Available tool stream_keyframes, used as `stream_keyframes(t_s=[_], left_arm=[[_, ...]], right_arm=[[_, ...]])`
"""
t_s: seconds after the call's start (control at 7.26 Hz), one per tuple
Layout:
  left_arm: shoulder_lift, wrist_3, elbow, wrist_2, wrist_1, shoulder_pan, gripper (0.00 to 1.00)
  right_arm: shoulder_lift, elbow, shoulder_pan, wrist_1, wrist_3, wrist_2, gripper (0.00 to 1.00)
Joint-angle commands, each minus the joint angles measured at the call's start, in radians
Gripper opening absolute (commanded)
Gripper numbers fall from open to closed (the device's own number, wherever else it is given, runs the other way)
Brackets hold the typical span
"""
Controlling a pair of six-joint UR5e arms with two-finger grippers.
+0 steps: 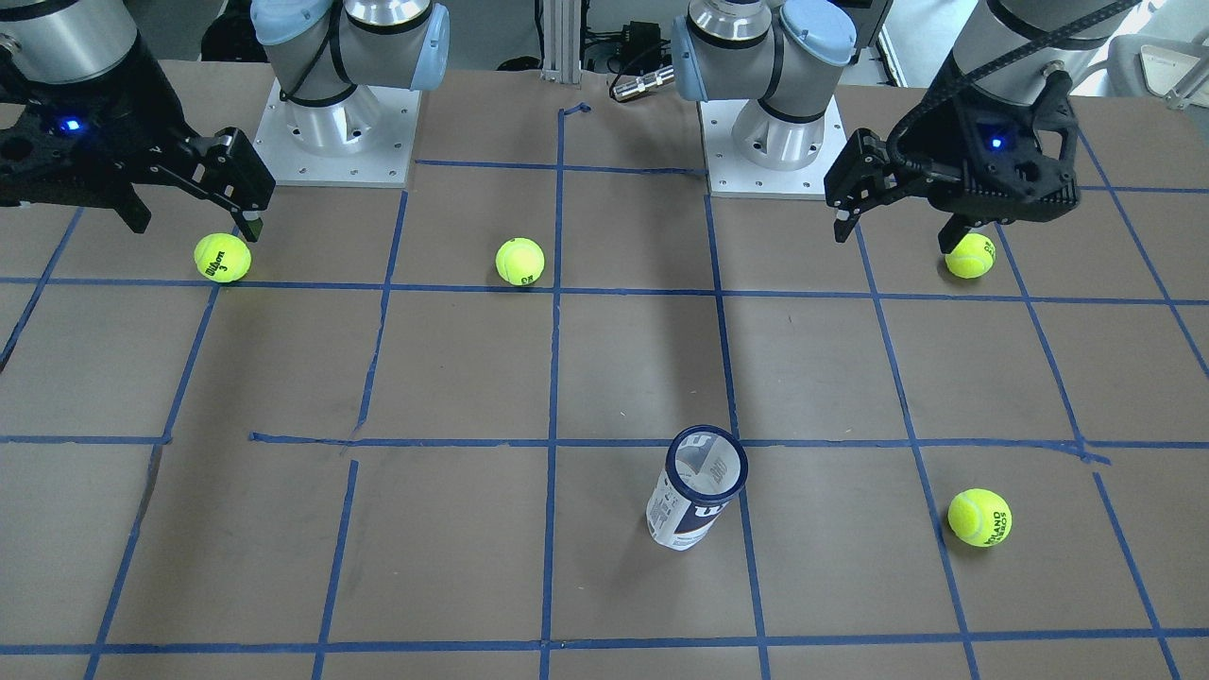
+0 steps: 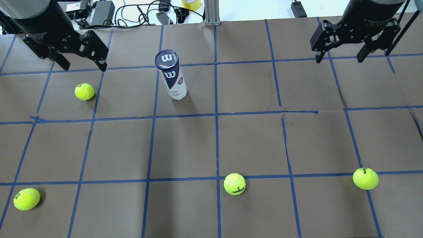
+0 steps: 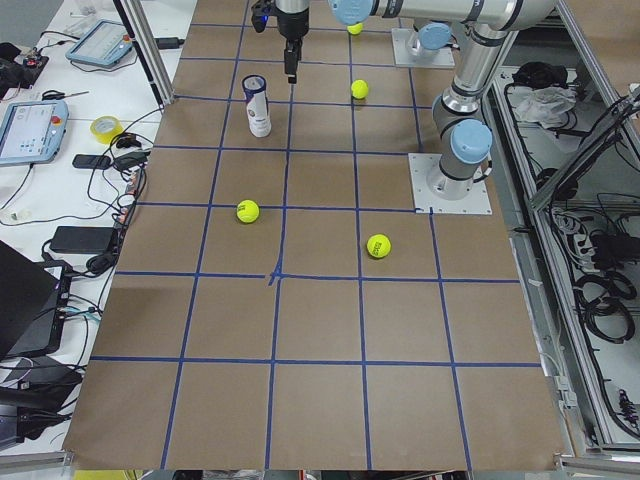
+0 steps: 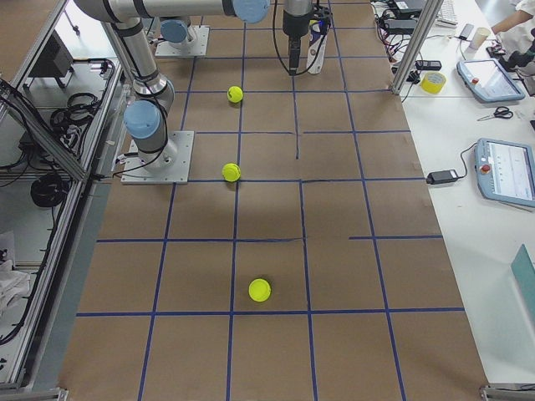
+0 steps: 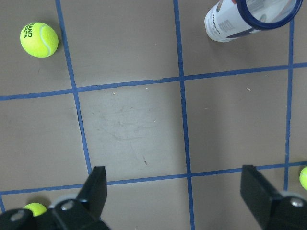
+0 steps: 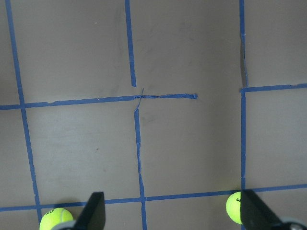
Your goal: Lift up tennis ball bucket
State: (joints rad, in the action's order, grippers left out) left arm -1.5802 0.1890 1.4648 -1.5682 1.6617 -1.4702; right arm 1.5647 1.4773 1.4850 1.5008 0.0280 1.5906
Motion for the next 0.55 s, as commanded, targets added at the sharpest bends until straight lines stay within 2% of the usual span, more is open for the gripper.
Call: stream_keyframes(t_s=[0.0, 0.41], left_arm=[[0.019, -0.008, 0.031, 0.002, -0.003, -0.001, 1.00], [0.022, -0.020, 0.035, 0.007, -0.014, -0.005, 1.00]], right_arm=[[0.002, -0.009, 0.009, 0.075, -0.006, -0.017, 1.00], [-0.009, -0.012, 0.052, 0.101, -0.029, -0.011, 1.00]])
